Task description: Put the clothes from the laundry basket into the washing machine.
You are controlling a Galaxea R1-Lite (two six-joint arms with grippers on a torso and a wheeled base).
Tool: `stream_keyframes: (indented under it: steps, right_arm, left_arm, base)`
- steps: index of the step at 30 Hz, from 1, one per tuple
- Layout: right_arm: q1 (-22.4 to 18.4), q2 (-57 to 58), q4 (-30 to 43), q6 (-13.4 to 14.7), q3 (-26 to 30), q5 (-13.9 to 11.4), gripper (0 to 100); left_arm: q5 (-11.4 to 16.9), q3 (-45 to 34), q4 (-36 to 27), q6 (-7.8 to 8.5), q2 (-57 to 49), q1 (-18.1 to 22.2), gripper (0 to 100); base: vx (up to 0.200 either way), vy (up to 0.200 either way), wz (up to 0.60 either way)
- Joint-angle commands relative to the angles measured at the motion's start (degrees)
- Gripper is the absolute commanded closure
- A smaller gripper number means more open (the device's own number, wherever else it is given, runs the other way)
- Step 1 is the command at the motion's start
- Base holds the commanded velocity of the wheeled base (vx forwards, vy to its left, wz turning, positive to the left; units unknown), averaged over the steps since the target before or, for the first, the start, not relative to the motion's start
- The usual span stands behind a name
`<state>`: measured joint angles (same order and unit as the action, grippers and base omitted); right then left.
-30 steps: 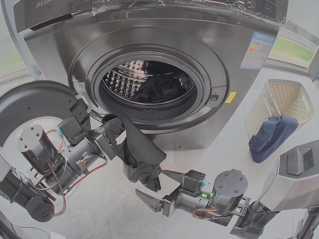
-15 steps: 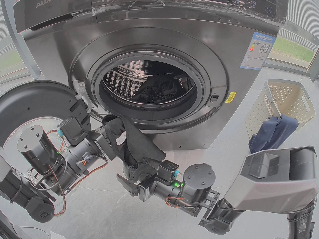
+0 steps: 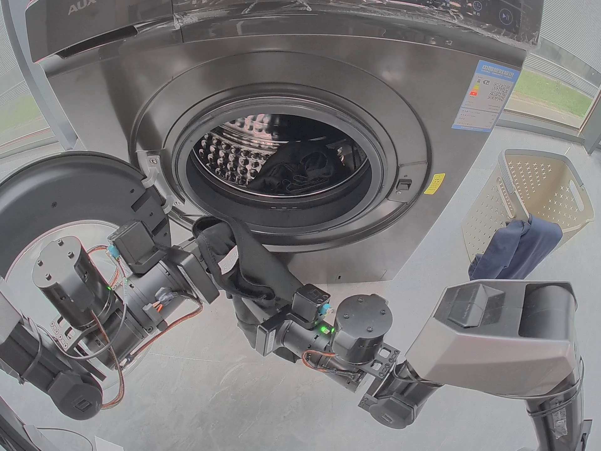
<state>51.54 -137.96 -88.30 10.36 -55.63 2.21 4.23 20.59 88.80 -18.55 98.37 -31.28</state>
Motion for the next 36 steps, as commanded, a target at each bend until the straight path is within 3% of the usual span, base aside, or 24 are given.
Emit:
stream_keyframes:
  steps: [1, 2, 4, 6, 7, 10, 14, 17, 21, 22, 25, 28, 33, 36]
  right_arm:
    - [-0.92, 6.04, -0.03, 0.01, 4.82, 0.08, 100]
    - [-0.92, 6.04, -0.03, 0.01, 4.82, 0.08, 100]
    - [-2.50, 12.45, -0.03, 0.10, 11.42, -0.01, 100]
    - [-3.29, 14.56, -0.03, 0.18, 13.61, -0.01, 100]
    - [-5.05, 18.43, -0.03, 0.10, 17.48, -0.10, 100]
    - [-8.04, 23.53, -0.03, 0.10, 22.23, -0.62, 100]
    - [-11.46, 28.36, -0.03, 0.36, 26.71, -1.24, 100]
    - [-12.69, 31.44, -0.03, 0.89, 28.73, -1.94, 100]
    - [-13.05, 33.37, -0.12, 1.33, 30.14, -1.94, 100]
    - [-13.05, 34.95, -0.12, 1.68, 30.58, -1.85, 100]
    - [-13.49, 35.92, -0.03, 1.94, 29.61, -1.94, 100]
    - [-13.49, 35.92, -0.12, 2.12, 28.82, -1.94, 100]
    - [-13.84, 36.36, -0.12, 2.03, 24.78, -1.24, 100]
    - [-13.75, 36.71, -0.12, 2.21, 22.75, -0.36, 100]
  left_arm:
    - [0.16, -0.46, -0.03, 0.01, 0.07, 0.34, 100]
    - [0.16, -0.46, -0.03, 0.01, 0.07, 0.34, 100]
    - [0.25, -0.90, -0.03, 0.01, -0.02, 0.43, 100]
    - [0.34, -1.25, 0.06, 0.01, -0.02, 0.52, 100]
    - [0.78, -1.87, -0.03, 0.01, -0.46, 0.52, 100]
    - [1.48, -3.19, -0.03, 0.10, -0.98, 0.61, 100]
    - [4.12, -5.74, -0.03, 2.03, -1.86, 0.61, 100]
    - [6.23, -7.41, -0.11, 2.56, -3.09, 0.52, 100]
    - [8.51, -8.64, -0.47, 2.73, -5.11, 0.61, 100]
    - [10.62, -9.43, -0.55, 2.65, -6.61, 0.61, 100]
    - [13.17, -10.31, -0.55, 2.65, -7.84, 1.57, 100]
    - [14.49, -10.13, -0.55, 2.73, -8.54, 2.80, 100]
    - [18.36, -8.81, 0.06, 2.47, -8.81, 8.34, 100]
    - [20.38, -9.34, 0.06, 2.65, -9.42, 8.87, 100]
  base:
    - [0.000, 0.000, 0.00]
    - [0.000, 0.000, 0.00]
    - [0.000, 0.000, 0.00]
    - [0.000, 0.000, 0.00]
    - [0.000, 0.000, 0.00]
    - [0.000, 0.000, 0.00]
    - [0.000, 0.000, 0.00]
    - [0.000, 0.000, 0.00]
    - [0.000, 0.000, 0.00]
    - [0.000, 0.000, 0.00]
    - [0.000, 0.000, 0.00]
    - [0.000, 0.000, 0.00]
    - [0.000, 0.000, 0.00]
    - [0.000, 0.000, 0.00]
